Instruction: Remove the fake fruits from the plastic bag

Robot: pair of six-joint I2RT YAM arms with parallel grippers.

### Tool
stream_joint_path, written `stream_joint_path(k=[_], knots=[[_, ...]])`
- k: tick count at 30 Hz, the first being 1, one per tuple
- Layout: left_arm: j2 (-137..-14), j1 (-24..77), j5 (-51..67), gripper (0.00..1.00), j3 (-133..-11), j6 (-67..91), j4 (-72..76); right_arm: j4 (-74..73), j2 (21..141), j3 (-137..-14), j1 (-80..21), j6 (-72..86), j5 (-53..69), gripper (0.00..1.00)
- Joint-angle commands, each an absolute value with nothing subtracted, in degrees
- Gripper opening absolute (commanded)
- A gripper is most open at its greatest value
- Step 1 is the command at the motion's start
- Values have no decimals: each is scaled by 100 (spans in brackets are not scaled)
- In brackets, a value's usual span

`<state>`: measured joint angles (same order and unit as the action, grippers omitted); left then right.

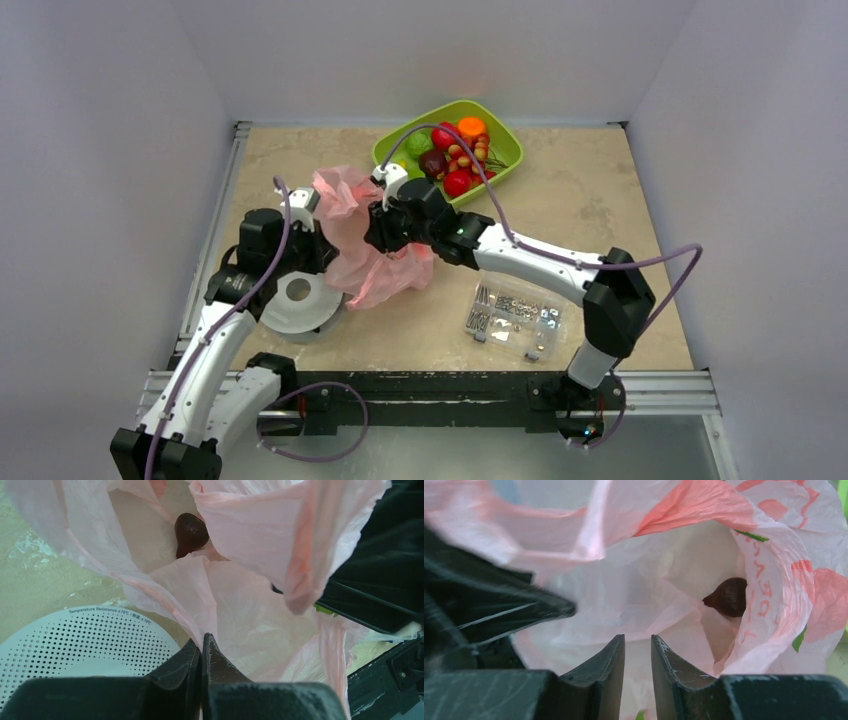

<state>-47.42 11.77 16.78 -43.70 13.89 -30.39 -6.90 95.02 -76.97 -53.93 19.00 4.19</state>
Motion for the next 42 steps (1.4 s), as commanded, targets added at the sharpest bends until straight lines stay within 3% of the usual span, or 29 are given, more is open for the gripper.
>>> stream_joint_path(k=[1, 5, 12, 17, 21, 25, 28, 32, 38, 42], knots=[[-4453, 1222, 1825, 0, -4316, 1317, -2639, -231, 10030, -8074, -5380, 1780, -231, 23], [-4354, 1275, 1872, 0, -4266, 1314, -2559, -180, 10715, -8445, -5388, 1744, -763, 21], [-4248, 1378, 1776, 0, -4259, 1279, -2578, -399, 11359, -8789, -5370, 871, -1986, 28], [-4225, 1389, 1551, 0, -4267, 1274, -2648, -434, 11111, -8189, -5370, 455, -2548, 29], [-4354, 1388, 1461, 0, -4344, 1231, -2755, 155, 10834, -7442, -5381, 189, -2186, 47], [-4488, 1418, 1384, 0, -4320, 1321, -2874, 269, 11039, -7290, -5379, 129, -1795, 58], [-4884, 1424, 1642, 0, -4487, 1757, -3322, 619, 11046, -7063, -5396, 115, -1803, 79], [-5152, 1424, 2192, 0, -4309, 1856, -3338, 1384, 10823, -6411, -5403, -126, -1678, 97], [-5393, 1527, 2163, 0, -4293, 1688, -3519, 2096, 10744, -5914, -5423, -285, -2072, 99], [-5287, 2002, 1981, 0, -4298, 1599, -3524, 2050, 10271, -5932, -5423, -89, -774, 99]])
